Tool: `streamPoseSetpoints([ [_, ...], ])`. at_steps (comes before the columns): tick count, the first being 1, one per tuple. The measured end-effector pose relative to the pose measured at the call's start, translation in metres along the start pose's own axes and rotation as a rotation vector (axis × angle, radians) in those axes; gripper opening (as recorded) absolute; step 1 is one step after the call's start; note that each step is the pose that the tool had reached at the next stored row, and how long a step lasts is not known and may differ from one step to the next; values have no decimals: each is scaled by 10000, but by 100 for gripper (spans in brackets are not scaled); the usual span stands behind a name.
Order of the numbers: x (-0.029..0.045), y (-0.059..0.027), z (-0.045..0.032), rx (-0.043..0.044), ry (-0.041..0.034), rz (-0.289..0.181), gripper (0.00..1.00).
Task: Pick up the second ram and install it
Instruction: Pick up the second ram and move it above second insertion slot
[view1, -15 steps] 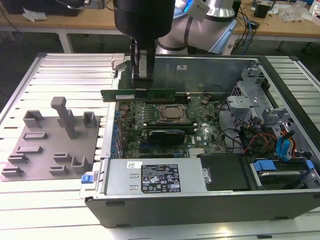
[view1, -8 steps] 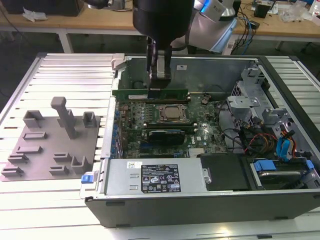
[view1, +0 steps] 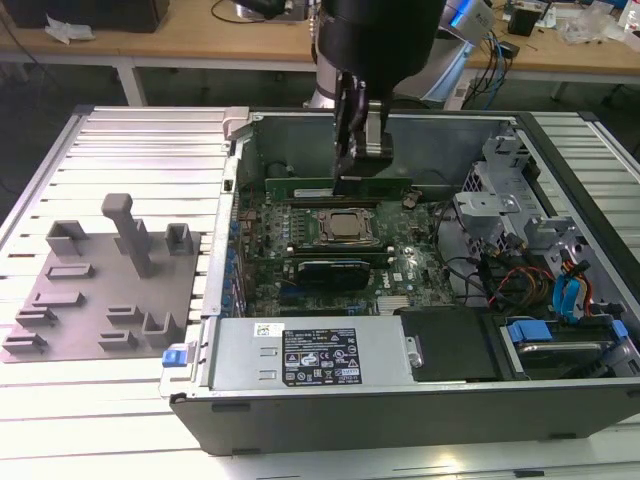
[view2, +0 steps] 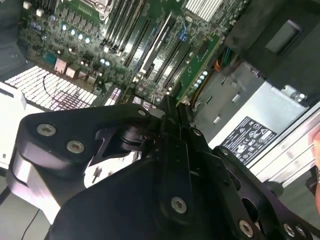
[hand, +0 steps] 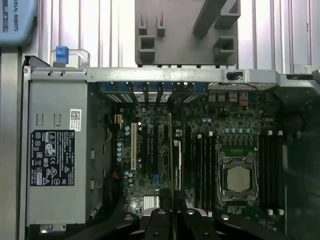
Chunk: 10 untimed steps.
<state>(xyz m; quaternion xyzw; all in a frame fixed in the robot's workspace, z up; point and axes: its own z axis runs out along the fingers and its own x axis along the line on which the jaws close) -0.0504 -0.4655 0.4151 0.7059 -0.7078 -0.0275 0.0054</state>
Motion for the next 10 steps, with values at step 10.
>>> streamPoseSetpoints([
  [10,-279,-71,46,-11,-322,16,11],
])
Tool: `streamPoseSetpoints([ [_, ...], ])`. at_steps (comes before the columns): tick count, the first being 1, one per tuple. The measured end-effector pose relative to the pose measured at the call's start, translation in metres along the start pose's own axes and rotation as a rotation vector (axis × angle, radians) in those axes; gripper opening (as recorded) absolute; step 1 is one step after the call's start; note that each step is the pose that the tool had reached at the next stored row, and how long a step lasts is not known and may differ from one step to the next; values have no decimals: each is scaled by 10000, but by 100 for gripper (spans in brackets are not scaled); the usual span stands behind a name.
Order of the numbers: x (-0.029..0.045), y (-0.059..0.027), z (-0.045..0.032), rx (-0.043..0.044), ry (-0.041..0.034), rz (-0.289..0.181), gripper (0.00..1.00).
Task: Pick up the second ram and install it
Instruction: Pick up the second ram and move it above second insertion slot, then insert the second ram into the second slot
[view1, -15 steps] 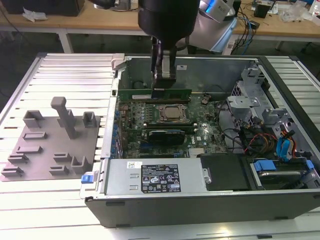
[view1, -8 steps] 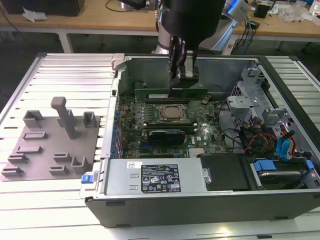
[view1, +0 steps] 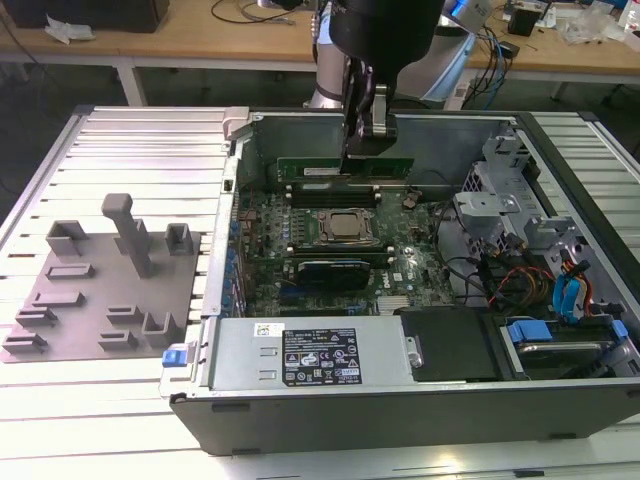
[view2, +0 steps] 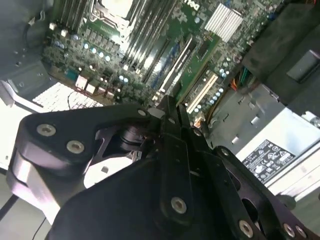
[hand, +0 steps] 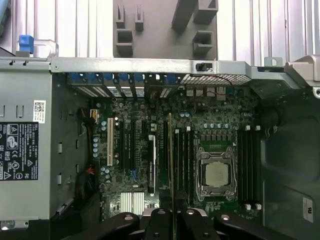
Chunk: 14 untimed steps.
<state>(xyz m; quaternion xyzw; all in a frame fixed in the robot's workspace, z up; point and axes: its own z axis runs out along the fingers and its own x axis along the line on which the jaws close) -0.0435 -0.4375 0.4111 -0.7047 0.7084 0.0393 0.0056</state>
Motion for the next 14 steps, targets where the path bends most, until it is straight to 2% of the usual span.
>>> streamPoseSetpoints([
  [12,-1,-3,0,0,0,-1,11],
  [14,1,-4,23,0,0,-1,11],
])
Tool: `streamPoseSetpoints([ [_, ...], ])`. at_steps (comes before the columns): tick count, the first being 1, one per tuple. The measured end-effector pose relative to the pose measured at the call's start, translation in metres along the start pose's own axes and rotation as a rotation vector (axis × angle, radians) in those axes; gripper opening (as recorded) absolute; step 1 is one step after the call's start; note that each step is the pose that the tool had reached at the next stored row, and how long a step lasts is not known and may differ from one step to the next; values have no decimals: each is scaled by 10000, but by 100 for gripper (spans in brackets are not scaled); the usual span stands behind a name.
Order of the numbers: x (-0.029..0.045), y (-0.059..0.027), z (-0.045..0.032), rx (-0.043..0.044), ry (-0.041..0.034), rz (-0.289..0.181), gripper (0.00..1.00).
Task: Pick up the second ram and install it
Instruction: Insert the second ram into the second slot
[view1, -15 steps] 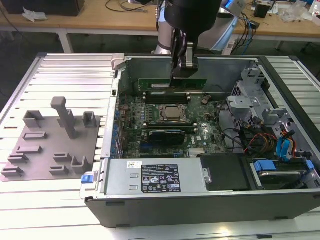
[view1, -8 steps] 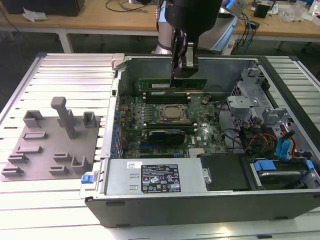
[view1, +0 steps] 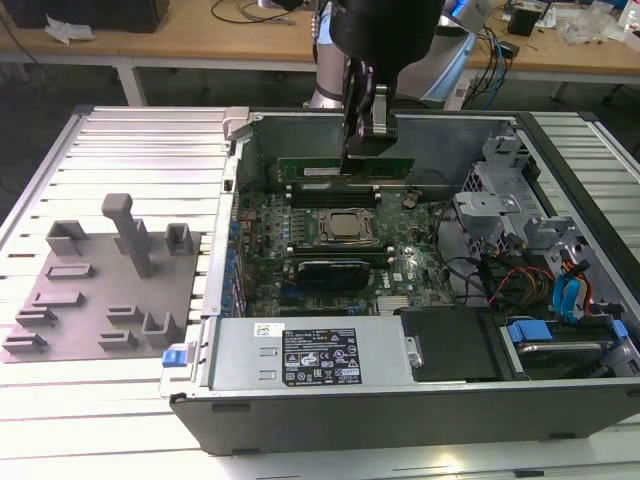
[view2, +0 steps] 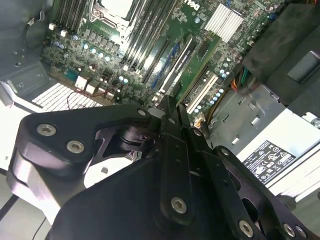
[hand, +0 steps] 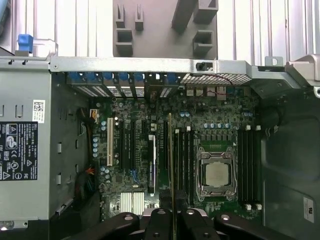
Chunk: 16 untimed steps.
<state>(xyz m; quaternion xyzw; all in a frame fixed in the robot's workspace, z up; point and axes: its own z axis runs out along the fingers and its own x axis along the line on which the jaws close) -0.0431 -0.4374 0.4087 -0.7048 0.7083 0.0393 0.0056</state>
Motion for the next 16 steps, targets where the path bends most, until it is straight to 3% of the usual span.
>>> streamPoseSetpoints([
  [7,11,-9,178,0,1,0,11],
  [16,19,-12,248,0,2,0,11],
])
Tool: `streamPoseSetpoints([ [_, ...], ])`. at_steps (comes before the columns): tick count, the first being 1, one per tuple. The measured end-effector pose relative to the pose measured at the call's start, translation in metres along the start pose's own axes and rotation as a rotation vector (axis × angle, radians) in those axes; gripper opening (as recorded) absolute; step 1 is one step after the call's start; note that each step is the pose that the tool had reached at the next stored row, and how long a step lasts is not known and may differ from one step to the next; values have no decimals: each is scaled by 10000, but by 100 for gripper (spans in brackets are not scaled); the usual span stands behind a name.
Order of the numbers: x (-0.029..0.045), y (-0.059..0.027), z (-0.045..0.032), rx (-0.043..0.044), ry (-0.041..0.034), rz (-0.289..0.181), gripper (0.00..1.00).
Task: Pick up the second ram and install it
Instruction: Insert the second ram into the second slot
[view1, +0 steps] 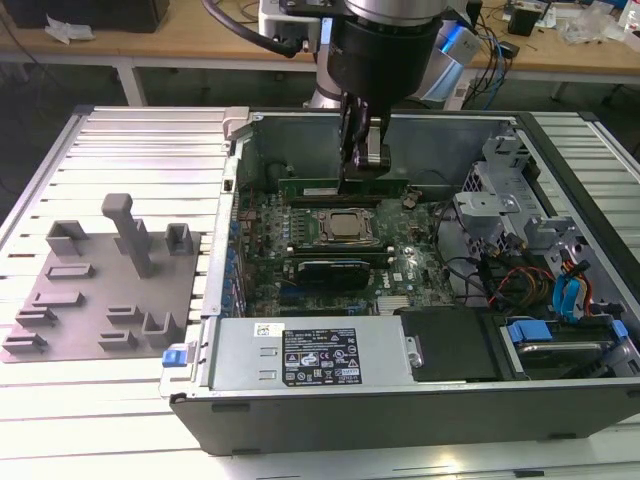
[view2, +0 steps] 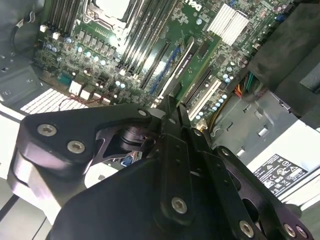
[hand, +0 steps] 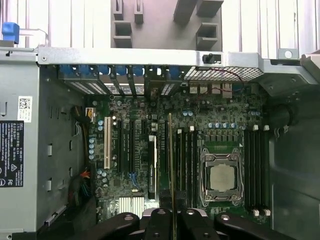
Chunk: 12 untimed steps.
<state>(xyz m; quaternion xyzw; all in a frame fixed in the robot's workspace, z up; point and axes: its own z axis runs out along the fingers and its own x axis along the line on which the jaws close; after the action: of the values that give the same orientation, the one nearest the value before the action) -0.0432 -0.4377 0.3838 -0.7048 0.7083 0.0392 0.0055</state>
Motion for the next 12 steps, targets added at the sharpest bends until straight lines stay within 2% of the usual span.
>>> streamPoseSetpoints([
  [9,5,-3,69,0,-2,-1,11],
  [12,8,-6,126,1,1,-1,11],
])
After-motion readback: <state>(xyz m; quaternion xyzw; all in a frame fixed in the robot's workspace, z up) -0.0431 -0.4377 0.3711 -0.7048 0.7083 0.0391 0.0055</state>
